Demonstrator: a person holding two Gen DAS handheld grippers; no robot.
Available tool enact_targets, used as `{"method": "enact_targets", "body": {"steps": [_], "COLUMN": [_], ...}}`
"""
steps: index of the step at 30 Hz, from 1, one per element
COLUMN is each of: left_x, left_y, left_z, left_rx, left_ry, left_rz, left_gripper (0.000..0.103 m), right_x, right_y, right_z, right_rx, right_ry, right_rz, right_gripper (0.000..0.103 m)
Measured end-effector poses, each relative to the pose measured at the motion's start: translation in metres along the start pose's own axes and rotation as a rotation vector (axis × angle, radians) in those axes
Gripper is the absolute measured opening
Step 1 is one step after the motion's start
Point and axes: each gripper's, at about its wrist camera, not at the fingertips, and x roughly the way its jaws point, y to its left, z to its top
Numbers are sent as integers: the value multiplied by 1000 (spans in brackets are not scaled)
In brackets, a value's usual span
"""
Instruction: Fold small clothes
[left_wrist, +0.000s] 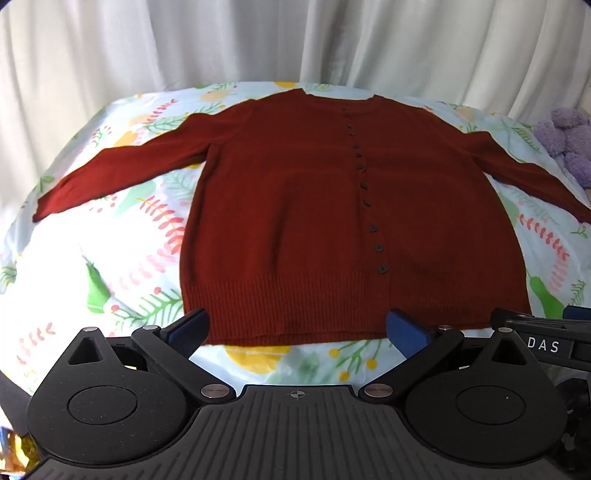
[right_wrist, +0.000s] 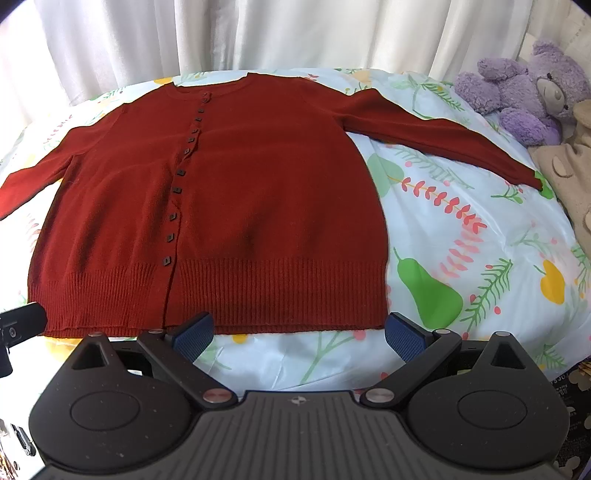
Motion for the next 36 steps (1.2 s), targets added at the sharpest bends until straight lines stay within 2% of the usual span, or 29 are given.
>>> {"method": "enact_targets", "body": {"steps": [36], "left_x": [-3], "left_y": [-3], "left_z": [0], "left_rx": [5], "left_ry": [7], "left_rz": [-12], "left_gripper": [103], "right_x": [-2], "right_y": [-3], "right_z": [-5], "right_rx": [20], "right_ry": [-8], "right_rz": [5], "right_gripper": [99]}}
